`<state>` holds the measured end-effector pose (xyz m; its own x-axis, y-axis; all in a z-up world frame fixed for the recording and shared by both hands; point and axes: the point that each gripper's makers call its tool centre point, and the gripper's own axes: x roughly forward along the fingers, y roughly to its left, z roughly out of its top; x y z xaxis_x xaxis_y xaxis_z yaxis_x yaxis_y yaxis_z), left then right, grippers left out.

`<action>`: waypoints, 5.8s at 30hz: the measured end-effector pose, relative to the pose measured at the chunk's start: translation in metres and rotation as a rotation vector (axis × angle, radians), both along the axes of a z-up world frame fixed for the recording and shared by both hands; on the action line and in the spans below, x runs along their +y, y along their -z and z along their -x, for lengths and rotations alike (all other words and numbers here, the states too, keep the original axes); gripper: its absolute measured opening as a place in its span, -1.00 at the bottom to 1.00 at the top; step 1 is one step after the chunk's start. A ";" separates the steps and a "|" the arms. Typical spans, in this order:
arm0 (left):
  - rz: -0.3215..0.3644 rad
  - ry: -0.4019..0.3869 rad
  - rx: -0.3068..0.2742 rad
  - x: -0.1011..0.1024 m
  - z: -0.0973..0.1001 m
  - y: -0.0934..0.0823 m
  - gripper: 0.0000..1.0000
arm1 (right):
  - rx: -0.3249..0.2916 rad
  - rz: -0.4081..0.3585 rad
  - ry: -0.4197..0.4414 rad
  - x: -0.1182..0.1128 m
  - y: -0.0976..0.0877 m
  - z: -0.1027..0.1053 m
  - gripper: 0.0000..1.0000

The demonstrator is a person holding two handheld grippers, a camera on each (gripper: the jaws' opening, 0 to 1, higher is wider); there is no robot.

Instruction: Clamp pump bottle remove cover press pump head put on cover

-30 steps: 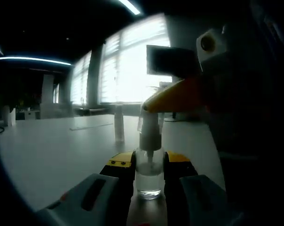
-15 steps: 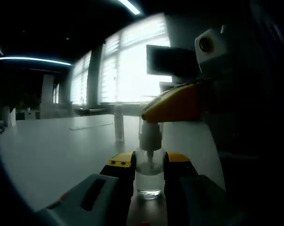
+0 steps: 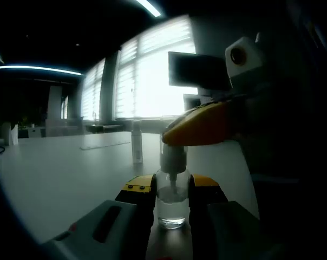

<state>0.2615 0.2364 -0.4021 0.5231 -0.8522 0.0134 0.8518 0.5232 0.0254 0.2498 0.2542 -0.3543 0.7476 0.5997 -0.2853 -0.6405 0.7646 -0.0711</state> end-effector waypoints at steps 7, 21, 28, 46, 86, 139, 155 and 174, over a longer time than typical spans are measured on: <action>0.000 -0.002 0.002 0.000 0.000 0.000 -0.71 | -0.019 -0.014 -0.005 0.000 0.001 -0.001 -0.79; -0.002 -0.002 0.002 0.000 0.000 0.000 -0.71 | -0.055 -0.027 -0.022 -0.004 0.006 -0.001 -0.74; -0.003 -0.003 0.003 0.000 0.000 0.001 -0.71 | -0.091 -0.048 -0.029 -0.006 0.001 -0.003 -0.56; -0.002 -0.008 0.016 0.000 -0.002 0.002 -0.71 | -0.173 -0.191 -0.057 -0.026 -0.025 0.005 -0.43; -0.005 -0.050 0.019 0.004 -0.008 0.002 -0.70 | -0.274 -0.250 0.125 -0.137 0.015 -0.008 -0.45; 0.108 -0.317 0.026 0.043 -0.091 -0.041 -0.71 | -0.246 -0.261 0.194 -0.154 0.033 -0.013 -0.53; 0.171 -0.396 -0.028 0.033 -0.145 -0.061 -0.71 | -0.252 -0.286 0.204 -0.159 0.031 -0.015 -0.58; 0.079 -0.446 -0.027 0.007 -0.194 -0.029 -0.71 | -0.256 -0.308 0.208 -0.160 0.028 -0.014 -0.62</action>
<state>0.4555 0.2436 -0.3735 0.8375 -0.5392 0.0881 0.5421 0.8403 -0.0105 0.2635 0.0942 -0.3821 0.8845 0.4571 0.0928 -0.4623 0.8856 0.0443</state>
